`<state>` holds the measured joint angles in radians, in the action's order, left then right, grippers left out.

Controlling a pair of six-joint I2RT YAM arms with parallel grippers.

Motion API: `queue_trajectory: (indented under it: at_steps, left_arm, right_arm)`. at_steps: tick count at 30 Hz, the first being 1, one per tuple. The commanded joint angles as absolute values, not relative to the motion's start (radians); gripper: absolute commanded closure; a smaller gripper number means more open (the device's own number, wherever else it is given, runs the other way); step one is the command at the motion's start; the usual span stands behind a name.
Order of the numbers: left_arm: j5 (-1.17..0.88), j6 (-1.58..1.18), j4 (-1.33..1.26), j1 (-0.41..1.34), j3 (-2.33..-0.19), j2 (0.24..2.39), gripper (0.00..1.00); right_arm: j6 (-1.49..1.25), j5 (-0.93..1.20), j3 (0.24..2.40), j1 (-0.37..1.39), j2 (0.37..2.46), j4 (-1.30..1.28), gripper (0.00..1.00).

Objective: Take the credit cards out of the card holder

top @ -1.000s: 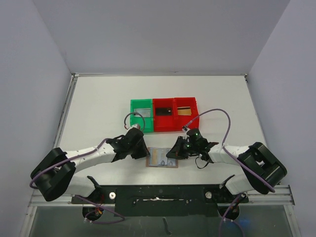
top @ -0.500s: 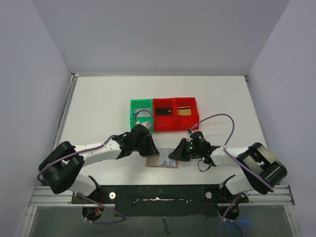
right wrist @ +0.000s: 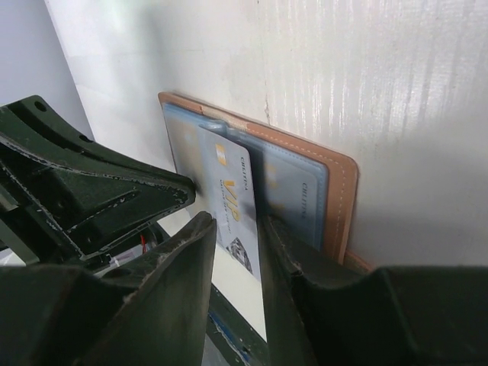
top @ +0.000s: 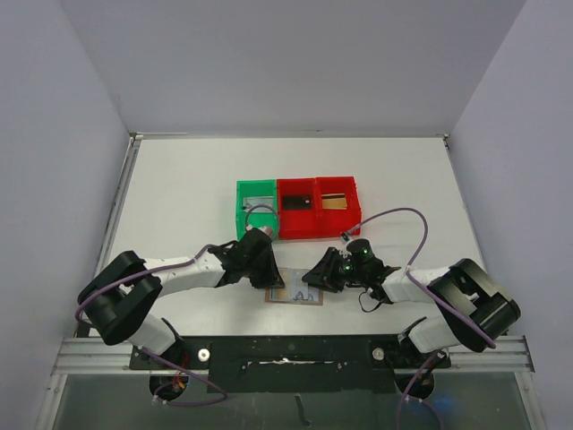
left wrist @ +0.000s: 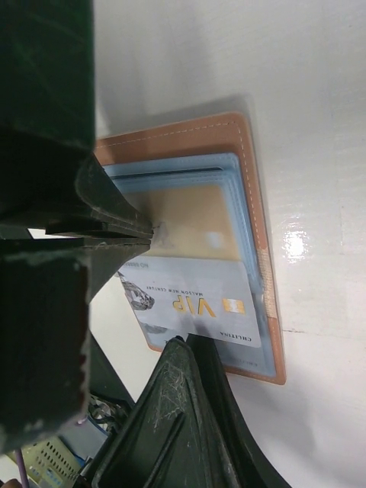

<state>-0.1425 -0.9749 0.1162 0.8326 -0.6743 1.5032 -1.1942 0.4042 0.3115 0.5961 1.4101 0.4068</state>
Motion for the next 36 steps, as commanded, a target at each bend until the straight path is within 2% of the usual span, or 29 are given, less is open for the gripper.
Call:
queue_trajectory:
  at_steps: [1, 15, 26, 29, 33, 36]
  left_arm:
    - [-0.098, -0.956, 0.157, 0.842, -0.694, 1.518, 1.0]
    - [-0.084, -0.962, 0.171, 0.848, -0.699, 1.541, 1.0]
    - [-0.089, -0.969, 0.168, 0.85, -0.697, 1.55, 1.0]
    - [-0.085, -0.972, 0.172, 0.85, -0.694, 1.547, 1.0]
    - [-0.078, -0.974, 0.177, 0.849, -0.693, 1.541, 1.0]
    - [-0.066, -0.975, 0.184, 0.849, -0.693, 1.537, 1.0]
  right_arm:
    - [-1.206, 0.412, 0.298, 0.593, 1.442, 0.505, 0.69]
    - [-1.278, 0.526, 0.264, 0.604, 1.576, 0.862, 0.78]
    - [-1.264, 0.527, 0.314, 0.634, 1.65, 0.856, 0.78]
    - [-1.271, 0.524, 0.308, 0.632, 1.655, 0.867, 0.83]
    - [-1.273, 0.506, 0.282, 0.619, 1.623, 0.859, 0.96]
    - [-1.254, 0.493, 0.262, 0.597, 1.571, 0.809, 1.0]
